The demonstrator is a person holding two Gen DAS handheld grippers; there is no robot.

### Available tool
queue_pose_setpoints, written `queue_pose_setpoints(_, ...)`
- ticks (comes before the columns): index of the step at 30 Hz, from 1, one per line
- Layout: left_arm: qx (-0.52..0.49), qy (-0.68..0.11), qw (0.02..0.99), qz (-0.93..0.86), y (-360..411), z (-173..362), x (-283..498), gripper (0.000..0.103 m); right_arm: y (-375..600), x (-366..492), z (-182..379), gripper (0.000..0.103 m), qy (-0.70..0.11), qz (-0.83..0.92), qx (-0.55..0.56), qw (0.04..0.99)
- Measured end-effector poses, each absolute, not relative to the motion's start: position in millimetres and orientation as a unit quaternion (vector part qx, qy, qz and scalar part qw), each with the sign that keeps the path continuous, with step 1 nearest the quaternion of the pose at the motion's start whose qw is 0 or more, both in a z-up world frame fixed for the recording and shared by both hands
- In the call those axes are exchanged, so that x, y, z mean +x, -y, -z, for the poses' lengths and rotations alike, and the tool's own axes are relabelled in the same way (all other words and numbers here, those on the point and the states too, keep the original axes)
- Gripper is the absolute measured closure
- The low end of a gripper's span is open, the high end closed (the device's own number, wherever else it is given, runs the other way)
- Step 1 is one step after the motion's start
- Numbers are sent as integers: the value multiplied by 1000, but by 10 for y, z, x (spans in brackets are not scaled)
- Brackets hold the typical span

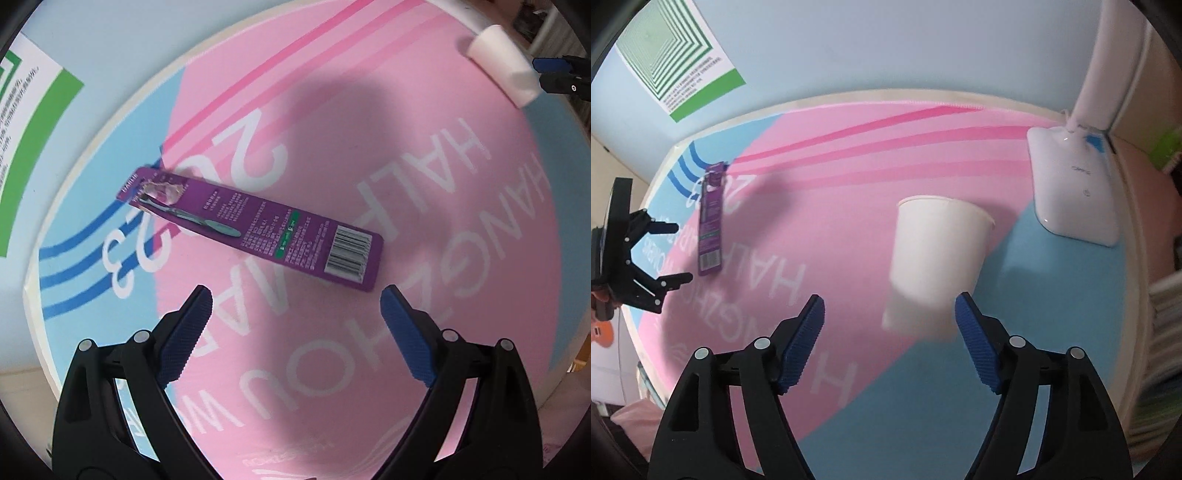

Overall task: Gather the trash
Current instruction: 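Grasp the purple toothbrush packet with the left tool while the right tool grasps the white paper cup, then lift the purple packet and white cup off the mat with both tools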

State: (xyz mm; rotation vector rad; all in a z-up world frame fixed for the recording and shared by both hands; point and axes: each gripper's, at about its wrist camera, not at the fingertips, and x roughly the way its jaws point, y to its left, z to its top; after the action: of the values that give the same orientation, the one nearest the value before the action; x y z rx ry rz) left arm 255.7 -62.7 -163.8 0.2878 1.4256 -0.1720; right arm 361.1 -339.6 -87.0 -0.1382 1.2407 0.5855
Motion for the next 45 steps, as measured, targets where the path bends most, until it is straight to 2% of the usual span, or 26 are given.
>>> queue_pose_setpoints(1, 127, -654, 742, 74, 617, 1665, 2580, 13, 3397, 3663, 912, 21, -573, -269, -65, 772)
queue_pose_setpoints(6, 95, -671, 733, 59, 539, 1803, 2722, 13, 3446, 3874, 1107, 21, -587, -271, -59, 761)
queue_pose_setpoints(12, 56, -679, 731, 43, 416, 1894, 2903, 14, 3427, 4057, 1276, 26, -597, -270, -61, 753)
queue_pose_setpoints(15, 38, -681, 729, 46, 359, 1904, 2965, 24, 3403, 4145, 1301, 33, -596, -271, -59, 754)
queue_pose_setpoints(16, 33, -682, 729, 47, 346, 1905, 2982, 31, 3389, 4169, 1300, 33, -595, -272, -57, 754)
queue_pose_setpoints(21, 12, -684, 727, 55, 271, 1904, 3061, 50, 3305, 4235, 1285, 35, -590, -277, -61, 756)
queue_pose_setpoints(23, 11, -681, 730, 57, 248, 1882, 3076, 64, 3269, 4243, 1278, 36, -588, -280, -65, 756)
queue_pose_setpoints(31, -1, -673, 736, 72, 176, 1769, 3075, 92, 3228, 4186, 1198, 39, -583, -288, -60, 758)
queue_pose_setpoints(45, 81, -645, 749, 123, 659, 1517, 2491, 92, 3341, 3727, 780, 39, -558, -283, -58, 778)
